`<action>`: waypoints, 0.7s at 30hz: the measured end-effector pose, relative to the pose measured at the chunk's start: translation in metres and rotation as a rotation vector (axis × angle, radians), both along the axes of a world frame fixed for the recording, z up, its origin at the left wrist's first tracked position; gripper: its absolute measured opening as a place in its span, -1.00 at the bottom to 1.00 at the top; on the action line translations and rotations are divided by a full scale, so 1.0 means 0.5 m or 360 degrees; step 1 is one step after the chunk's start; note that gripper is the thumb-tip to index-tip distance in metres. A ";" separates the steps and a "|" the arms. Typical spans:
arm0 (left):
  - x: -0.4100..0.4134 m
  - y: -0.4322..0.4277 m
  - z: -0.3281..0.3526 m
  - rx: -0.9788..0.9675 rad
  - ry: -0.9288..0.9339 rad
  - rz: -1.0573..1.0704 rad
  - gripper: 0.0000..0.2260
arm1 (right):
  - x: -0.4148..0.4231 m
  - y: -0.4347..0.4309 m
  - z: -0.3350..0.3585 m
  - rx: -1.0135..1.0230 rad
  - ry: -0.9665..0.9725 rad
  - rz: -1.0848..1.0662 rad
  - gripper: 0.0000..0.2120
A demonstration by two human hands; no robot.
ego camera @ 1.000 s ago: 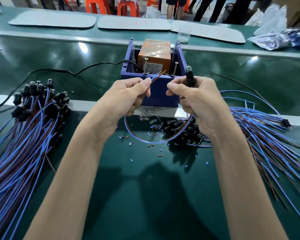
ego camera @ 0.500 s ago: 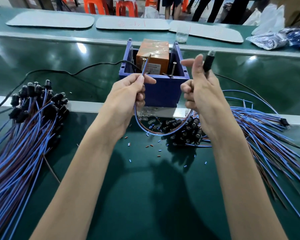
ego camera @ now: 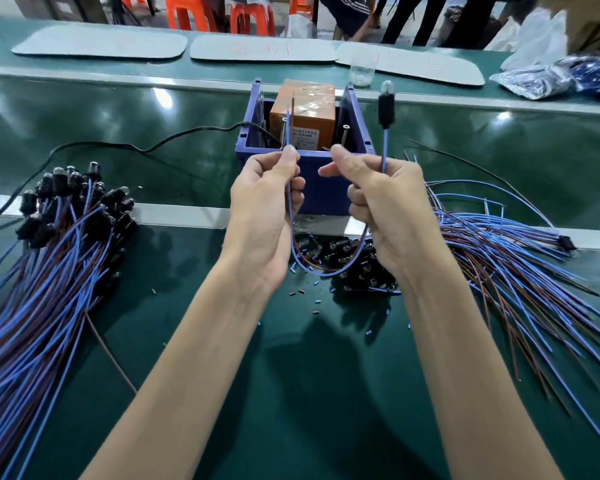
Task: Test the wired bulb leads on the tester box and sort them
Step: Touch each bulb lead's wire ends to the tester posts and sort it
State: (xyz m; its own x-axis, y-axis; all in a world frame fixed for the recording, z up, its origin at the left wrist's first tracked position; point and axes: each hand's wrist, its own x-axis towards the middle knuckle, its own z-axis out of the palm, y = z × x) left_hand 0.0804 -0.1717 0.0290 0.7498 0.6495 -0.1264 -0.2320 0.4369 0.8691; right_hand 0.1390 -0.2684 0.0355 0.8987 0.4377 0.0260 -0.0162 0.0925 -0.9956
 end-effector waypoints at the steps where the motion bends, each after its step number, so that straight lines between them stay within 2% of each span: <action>1: -0.001 -0.004 0.001 0.0013 -0.0008 -0.0017 -0.86 | -0.004 0.003 -0.001 0.0014 0.0002 0.0054 -0.83; 4: -0.003 -0.015 0.004 -0.0014 -0.0024 -0.0091 -0.86 | -0.011 0.010 -0.007 0.0046 0.0017 0.0168 -0.93; 10: 0.000 -0.018 0.005 -0.0147 -0.0026 -0.0173 -0.86 | -0.004 0.004 -0.007 0.0097 0.0060 0.0236 -0.88; 13: 0.000 -0.015 0.004 -0.0148 -0.0028 -0.0088 -0.86 | -0.004 0.006 -0.004 0.0035 0.0051 0.0184 -0.86; 15: -0.001 -0.006 0.001 -0.0058 0.0028 0.0075 -0.86 | 0.000 0.006 -0.003 0.0008 0.0077 0.0109 -0.86; 17: -0.002 0.006 -0.004 0.0092 0.0073 0.0234 -0.86 | 0.004 0.003 0.001 0.0121 0.0140 0.0061 -0.87; 21: -0.003 0.023 -0.010 0.0306 0.0066 0.0371 -0.90 | 0.016 -0.003 0.000 0.0224 0.0123 -0.0117 -0.88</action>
State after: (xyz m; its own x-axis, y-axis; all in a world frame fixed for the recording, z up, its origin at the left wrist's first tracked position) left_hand 0.0788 -0.1603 0.0238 0.5743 0.8185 -0.0117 -0.2696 0.2026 0.9414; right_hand 0.1472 -0.2701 0.0352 0.9298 0.3678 0.0124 -0.0800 0.2347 -0.9688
